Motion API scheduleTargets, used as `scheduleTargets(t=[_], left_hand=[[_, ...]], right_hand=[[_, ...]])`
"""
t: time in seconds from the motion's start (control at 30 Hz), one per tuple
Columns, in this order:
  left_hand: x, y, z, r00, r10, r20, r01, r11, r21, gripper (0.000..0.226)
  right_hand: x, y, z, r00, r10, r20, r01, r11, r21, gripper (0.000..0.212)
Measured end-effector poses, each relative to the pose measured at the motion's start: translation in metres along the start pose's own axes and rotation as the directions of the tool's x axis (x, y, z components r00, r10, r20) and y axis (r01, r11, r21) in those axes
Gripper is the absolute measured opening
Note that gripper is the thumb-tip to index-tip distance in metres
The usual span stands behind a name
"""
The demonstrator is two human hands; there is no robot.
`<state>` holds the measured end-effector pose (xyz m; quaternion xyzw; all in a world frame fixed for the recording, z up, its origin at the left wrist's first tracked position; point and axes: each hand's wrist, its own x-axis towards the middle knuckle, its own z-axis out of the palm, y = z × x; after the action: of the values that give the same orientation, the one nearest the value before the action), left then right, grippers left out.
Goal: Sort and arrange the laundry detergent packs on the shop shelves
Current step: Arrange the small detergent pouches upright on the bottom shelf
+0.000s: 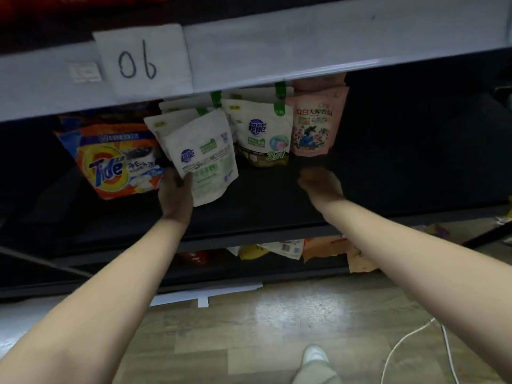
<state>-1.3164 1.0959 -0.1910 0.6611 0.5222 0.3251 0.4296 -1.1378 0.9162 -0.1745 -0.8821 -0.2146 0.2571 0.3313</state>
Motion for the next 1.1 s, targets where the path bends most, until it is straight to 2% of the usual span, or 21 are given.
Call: scheduleTargets(t=[0.13,0.2,0.27,0.33,0.47,0.53,0.6,0.67,0.73,0.87,0.97,1.03,1.1], left_hand=[[-0.025,0.015,0.004,0.999,0.033,0.039,-0.034,0.999,0.016,0.029],[-0.043,0.020,0.012,0.997,0.018,0.071,-0.021,0.998,0.051,0.026],[-0.059,0.023,0.020,0.989,-0.010,0.151,-0.001,0.997,0.073,0.013],[-0.069,0.020,0.028,0.968,-0.030,0.250,0.020,0.999,0.041,0.006],[-0.076,0.009,0.029,0.897,0.048,0.440,-0.067,0.997,0.029,0.025],[-0.067,0.002,0.022,0.897,0.086,0.434,-0.119,0.992,0.048,0.029],[-0.048,-0.003,0.011,0.929,0.105,0.356,-0.128,0.991,0.042,0.031],[-0.023,-0.005,0.000,0.941,0.046,0.334,-0.041,0.999,-0.024,0.040],[0.002,-0.007,-0.011,0.920,-0.018,0.391,0.073,0.989,-0.127,0.050],[0.037,-0.007,-0.018,0.868,-0.080,0.491,0.272,0.903,-0.333,0.039],[0.060,-0.009,-0.014,0.911,-0.046,0.409,0.227,0.885,-0.406,0.022],[0.075,-0.009,-0.011,0.952,-0.032,0.304,0.163,0.894,-0.418,0.019],[0.088,-0.012,-0.011,0.982,-0.077,0.170,0.143,0.894,-0.425,0.016]], right_hand=[[-0.024,-0.032,0.030,0.962,-0.079,0.261,0.089,0.996,-0.025,0.043],[-0.037,-0.049,0.043,0.921,-0.128,0.368,0.092,0.989,0.115,0.050],[-0.046,-0.063,0.054,0.900,-0.129,0.417,-0.002,0.954,0.301,0.052],[-0.044,-0.069,0.061,0.923,-0.094,0.373,-0.073,0.909,0.411,0.047],[-0.030,-0.061,0.056,0.983,-0.018,0.182,-0.056,0.918,0.393,0.034],[-0.022,-0.056,0.049,0.993,-0.017,0.115,-0.030,0.918,0.396,0.033],[-0.015,-0.054,0.042,0.997,-0.053,0.053,0.026,0.905,0.424,0.033],[-0.009,-0.054,0.038,0.990,-0.128,0.055,0.092,0.896,0.435,0.033],[-0.004,-0.055,0.036,0.970,-0.227,0.092,0.168,0.891,0.422,0.032],[0.010,-0.064,0.042,0.941,-0.313,0.128,0.226,0.862,0.453,0.032],[0.028,-0.072,0.057,0.939,-0.321,0.125,0.272,0.914,0.301,0.030],[0.042,-0.075,0.068,0.937,-0.329,0.119,0.302,0.932,0.198,0.031],[0.054,-0.075,0.077,0.944,-0.312,0.110,0.291,0.941,0.172,0.030]])
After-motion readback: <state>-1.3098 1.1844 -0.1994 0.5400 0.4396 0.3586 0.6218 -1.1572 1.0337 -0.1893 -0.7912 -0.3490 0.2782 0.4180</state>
